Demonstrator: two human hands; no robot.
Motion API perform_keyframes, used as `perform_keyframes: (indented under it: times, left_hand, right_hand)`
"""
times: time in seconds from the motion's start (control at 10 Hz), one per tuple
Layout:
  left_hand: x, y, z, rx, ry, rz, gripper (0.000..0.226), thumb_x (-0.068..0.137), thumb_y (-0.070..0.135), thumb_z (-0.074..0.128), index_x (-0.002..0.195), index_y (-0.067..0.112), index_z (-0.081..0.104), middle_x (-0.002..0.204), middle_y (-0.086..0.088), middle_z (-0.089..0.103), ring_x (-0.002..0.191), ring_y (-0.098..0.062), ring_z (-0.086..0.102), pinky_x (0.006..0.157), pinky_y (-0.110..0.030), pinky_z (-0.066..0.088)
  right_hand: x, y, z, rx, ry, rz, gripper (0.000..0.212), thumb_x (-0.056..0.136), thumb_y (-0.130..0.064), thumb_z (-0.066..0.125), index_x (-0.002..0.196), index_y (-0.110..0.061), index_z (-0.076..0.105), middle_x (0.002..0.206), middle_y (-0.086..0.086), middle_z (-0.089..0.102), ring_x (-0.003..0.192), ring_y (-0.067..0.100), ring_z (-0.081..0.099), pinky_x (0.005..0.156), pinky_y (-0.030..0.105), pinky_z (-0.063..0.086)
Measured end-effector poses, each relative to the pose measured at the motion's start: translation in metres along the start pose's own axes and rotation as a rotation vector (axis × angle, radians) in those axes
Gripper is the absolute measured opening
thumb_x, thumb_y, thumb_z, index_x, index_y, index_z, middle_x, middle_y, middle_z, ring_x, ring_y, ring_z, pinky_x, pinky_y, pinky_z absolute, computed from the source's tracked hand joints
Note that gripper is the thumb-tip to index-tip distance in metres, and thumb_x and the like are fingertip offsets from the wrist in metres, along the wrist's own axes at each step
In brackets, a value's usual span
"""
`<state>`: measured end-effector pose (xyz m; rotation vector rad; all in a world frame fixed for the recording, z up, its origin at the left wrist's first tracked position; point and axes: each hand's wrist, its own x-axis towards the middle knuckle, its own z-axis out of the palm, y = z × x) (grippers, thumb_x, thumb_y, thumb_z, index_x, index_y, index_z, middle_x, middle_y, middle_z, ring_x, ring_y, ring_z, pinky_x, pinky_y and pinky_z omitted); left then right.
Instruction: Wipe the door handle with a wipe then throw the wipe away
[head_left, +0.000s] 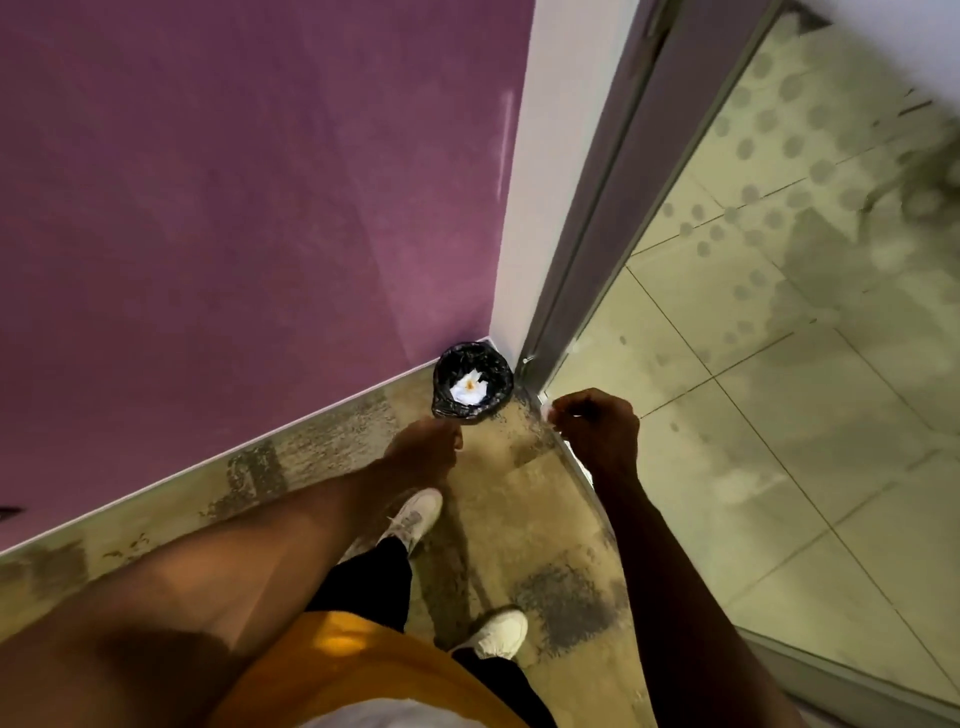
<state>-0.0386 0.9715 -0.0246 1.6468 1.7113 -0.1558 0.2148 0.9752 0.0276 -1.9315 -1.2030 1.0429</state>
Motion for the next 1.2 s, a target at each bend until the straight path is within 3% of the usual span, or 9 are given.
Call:
perform_keyframes:
  times: [0.1, 0.2, 0.4, 0.6, 0.7, 0.8, 0.9, 1.0, 1.2]
  left_hand:
    - [0.017, -0.025, -0.021, -0.025, 0.024, -0.038, 0.021, 0.11, 0.027, 0.057, 0.116, 0.016, 0.074, 0.113, -0.013, 0.077, 0.099, -0.038, 0.075, 0.087, -0.044, 0.062]
    - [0.041, -0.052, -0.039, -0.031, 0.023, -0.061, 0.022, 0.109, 0.031, 0.06, 0.117, 0.017, 0.074, 0.118, -0.013, 0.078, 0.111, -0.039, 0.074, 0.089, -0.044, 0.06]
    - [0.093, -0.1, -0.051, -0.043, -0.017, -0.089, 0.023, 0.109, 0.034, 0.062, 0.116, 0.015, 0.075, 0.119, -0.015, 0.078, 0.113, -0.041, 0.074, 0.095, -0.049, 0.063]
    - [0.147, -0.127, -0.044, -0.056, -0.031, -0.08, 0.021, 0.106, 0.034, 0.063, 0.111, 0.016, 0.074, 0.12, -0.013, 0.078, 0.116, -0.039, 0.073, 0.091, -0.043, 0.059]
    - [0.178, -0.133, -0.034, -0.09, -0.034, -0.071, 0.025, 0.103, 0.042, 0.06, 0.101, 0.02, 0.072, 0.117, -0.012, 0.078, 0.115, -0.038, 0.073, 0.087, -0.042, 0.056]
    - [0.201, -0.136, -0.021, -0.114, -0.024, -0.06, 0.037, 0.105, 0.037, 0.065, 0.072, 0.027, 0.05, 0.095, -0.006, 0.068, 0.105, -0.036, 0.073, 0.077, -0.036, 0.046]
    - [0.224, -0.142, 0.0, -0.113, -0.017, -0.055, 0.041, 0.106, 0.032, 0.066, 0.071, 0.028, 0.046, 0.095, -0.007, 0.068, 0.104, -0.038, 0.073, 0.078, -0.035, 0.044]
    - [0.238, -0.147, 0.017, -0.104, -0.014, -0.045, 0.025, 0.107, 0.036, 0.064, 0.086, 0.028, 0.053, 0.114, -0.016, 0.076, 0.108, -0.04, 0.073, 0.081, -0.037, 0.048]
    - [0.238, -0.149, 0.039, -0.061, -0.02, -0.058, 0.019, 0.108, 0.035, 0.065, 0.102, 0.018, 0.068, 0.118, -0.018, 0.077, 0.113, -0.041, 0.074, 0.086, -0.041, 0.055]
  right_hand:
    - [0.031, -0.005, 0.039, -0.072, -0.016, 0.04, 0.017, 0.072, -0.022, 0.093, 0.086, -0.022, 0.083, 0.081, -0.005, 0.082, 0.079, 0.016, 0.079, 0.086, 0.039, 0.063]
    - [0.064, -0.009, 0.081, -0.12, -0.027, 0.089, 0.023, 0.071, -0.03, 0.094, 0.088, -0.022, 0.082, 0.084, -0.001, 0.082, 0.082, 0.02, 0.079, 0.086, 0.036, 0.062]
    - [0.121, 0.0, 0.151, -0.237, -0.04, 0.169, 0.019, 0.071, -0.031, 0.09, 0.083, -0.024, 0.078, 0.08, 0.002, 0.081, 0.085, 0.027, 0.077, 0.082, 0.037, 0.061]
    - [0.165, 0.017, 0.202, -0.227, 0.025, 0.248, 0.023, 0.073, -0.017, 0.084, 0.062, -0.029, 0.068, 0.078, 0.0, 0.08, 0.084, 0.027, 0.078, 0.086, 0.039, 0.062]
    - [0.188, 0.03, 0.226, -0.221, 0.048, 0.215, 0.018, 0.076, -0.015, 0.083, 0.066, -0.026, 0.073, 0.078, -0.001, 0.08, 0.081, 0.025, 0.078, 0.083, 0.034, 0.062]
    - [0.209, 0.039, 0.24, -0.214, 0.051, 0.182, 0.009, 0.081, -0.005, 0.08, 0.083, -0.013, 0.081, 0.083, 0.001, 0.078, 0.079, 0.02, 0.072, 0.076, 0.02, 0.057]
    - [0.234, 0.061, 0.259, -0.245, 0.048, 0.143, 0.013, 0.079, -0.005, 0.083, 0.087, -0.015, 0.082, 0.088, 0.0, 0.08, 0.088, 0.02, 0.076, 0.09, 0.035, 0.062]
    - [0.248, 0.081, 0.274, -0.279, -0.008, 0.142, 0.013, 0.08, -0.018, 0.087, 0.092, -0.016, 0.08, 0.094, 0.004, 0.081, 0.089, 0.024, 0.076, 0.082, 0.028, 0.058]
    - [0.222, 0.094, 0.271, -0.377, -0.072, 0.103, 0.014, 0.092, -0.012, 0.074, 0.08, -0.017, 0.079, 0.094, 0.012, 0.081, 0.088, 0.028, 0.075, 0.072, 0.028, 0.049]
